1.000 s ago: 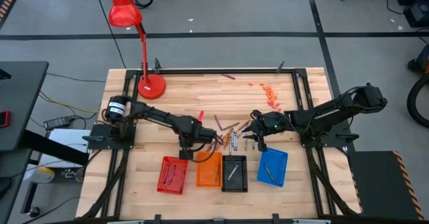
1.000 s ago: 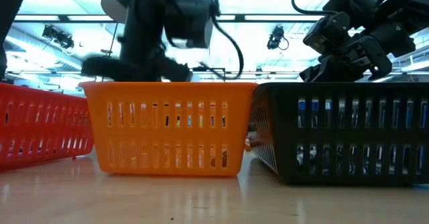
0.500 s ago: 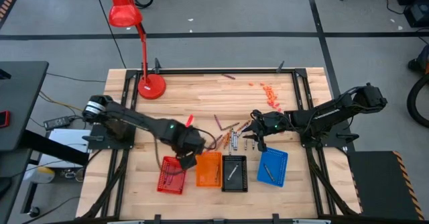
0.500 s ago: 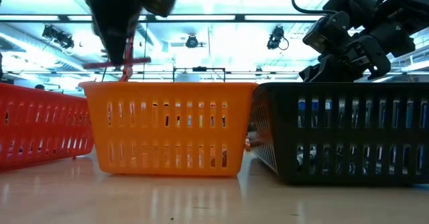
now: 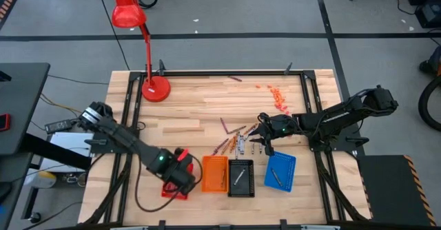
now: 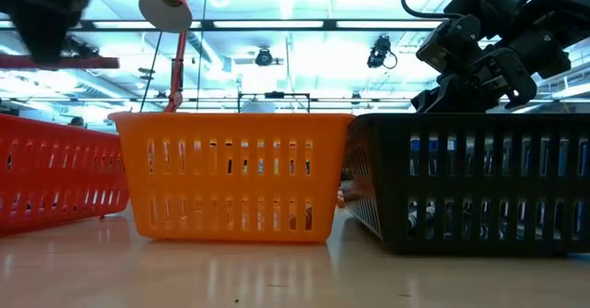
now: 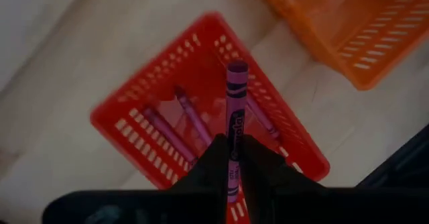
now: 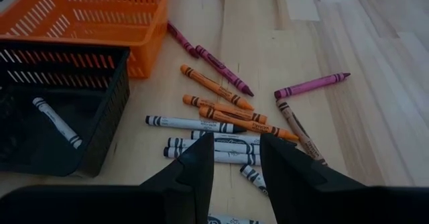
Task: Sort crayons
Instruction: Put the violet crayon into the red bin
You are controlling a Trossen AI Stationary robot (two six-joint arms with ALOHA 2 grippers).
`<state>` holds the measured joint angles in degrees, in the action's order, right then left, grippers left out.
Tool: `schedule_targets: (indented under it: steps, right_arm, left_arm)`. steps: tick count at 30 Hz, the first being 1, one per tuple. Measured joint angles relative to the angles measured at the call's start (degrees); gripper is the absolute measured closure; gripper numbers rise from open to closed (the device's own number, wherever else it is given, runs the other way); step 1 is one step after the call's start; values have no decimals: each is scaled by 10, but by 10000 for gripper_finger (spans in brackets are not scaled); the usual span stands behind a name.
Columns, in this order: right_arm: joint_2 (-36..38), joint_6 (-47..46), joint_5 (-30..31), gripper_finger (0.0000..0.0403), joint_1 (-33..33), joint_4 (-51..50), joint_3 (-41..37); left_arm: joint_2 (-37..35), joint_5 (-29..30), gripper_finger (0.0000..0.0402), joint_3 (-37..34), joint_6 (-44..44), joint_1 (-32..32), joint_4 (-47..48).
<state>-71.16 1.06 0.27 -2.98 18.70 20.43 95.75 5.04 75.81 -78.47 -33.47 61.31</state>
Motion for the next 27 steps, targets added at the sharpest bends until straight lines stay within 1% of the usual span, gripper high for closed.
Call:
schedule_targets:
  steps: [3, 6, 9, 13, 15, 18, 20, 22, 27]
  right_arm:
    - [0, 0, -1, 278, 0, 0, 0]
    - [0, -9, -3, 278, 0, 1, 0]
    - [0, -9, -3, 278, 0, 1, 0]
    - [0, -11, -3, 278, 0, 3, 0]
    - [0, -12, -3, 278, 0, 7, 0]
    - [0, -15, -3, 278, 0, 7, 0]
    - [0, -15, -4, 278, 0, 7, 0]
    - [0, -15, -4, 278, 0, 8, 0]
    - [0, -15, -4, 278, 0, 11, 0]
  left_arm:
    - [13, 1, 372, -14, -31, -17, -5]
    - [26, 2, 367, -26, -34, -28, -32]
    - [42, 2, 353, -32, -38, -32, -49]
    - [60, -4, 321, -32, -54, -31, -51]
    - [64, -20, 300, -32, -52, -31, -51]
    - [61, -46, 271, -27, -35, -23, -49]
    - [53, -48, 259, -16, -17, -14, -48]
    - [44, -34, 254, 0, 8, -4, -47]
    - [38, 47, 258, 17, 72, 34, -29]
